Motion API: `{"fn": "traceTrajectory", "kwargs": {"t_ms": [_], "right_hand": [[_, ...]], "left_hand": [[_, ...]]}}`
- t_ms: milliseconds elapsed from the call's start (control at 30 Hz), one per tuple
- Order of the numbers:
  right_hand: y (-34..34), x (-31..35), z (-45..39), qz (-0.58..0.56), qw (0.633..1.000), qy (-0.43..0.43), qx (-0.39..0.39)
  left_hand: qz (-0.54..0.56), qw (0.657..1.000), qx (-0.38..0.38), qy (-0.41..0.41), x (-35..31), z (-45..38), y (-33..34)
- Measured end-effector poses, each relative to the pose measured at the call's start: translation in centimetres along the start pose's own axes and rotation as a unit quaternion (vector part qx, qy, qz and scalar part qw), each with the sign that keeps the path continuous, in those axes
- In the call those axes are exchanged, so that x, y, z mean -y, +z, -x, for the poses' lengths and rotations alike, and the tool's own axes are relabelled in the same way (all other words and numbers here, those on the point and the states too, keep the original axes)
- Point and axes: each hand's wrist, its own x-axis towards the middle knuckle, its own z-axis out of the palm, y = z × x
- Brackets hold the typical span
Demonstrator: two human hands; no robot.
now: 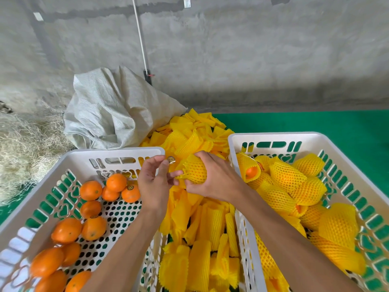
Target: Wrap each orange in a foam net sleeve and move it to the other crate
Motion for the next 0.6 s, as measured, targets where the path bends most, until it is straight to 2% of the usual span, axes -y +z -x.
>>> {"fn": "traceTrajectory", "kwargs": {"t_ms": [67,333,600], "right_hand": [[-0.09,-0.07,0.02,-0.01,1.0,0.003,0.004],[-0.22,-0.63,-0.14,-0.003,1.0,0.004,0.014],[-0.31,-0.4,0.04,0.015,0.999,-0.04,0.0]], "left_hand": [[0.0,1.0,0.001,-0.005,0.06,-0.14,0.1],[-0.071,0.992,0.084,0.055,0.14,0.26,0.41],[-0.122,0.987,0.106,0.024,0.31,0.5,0.7]]}}
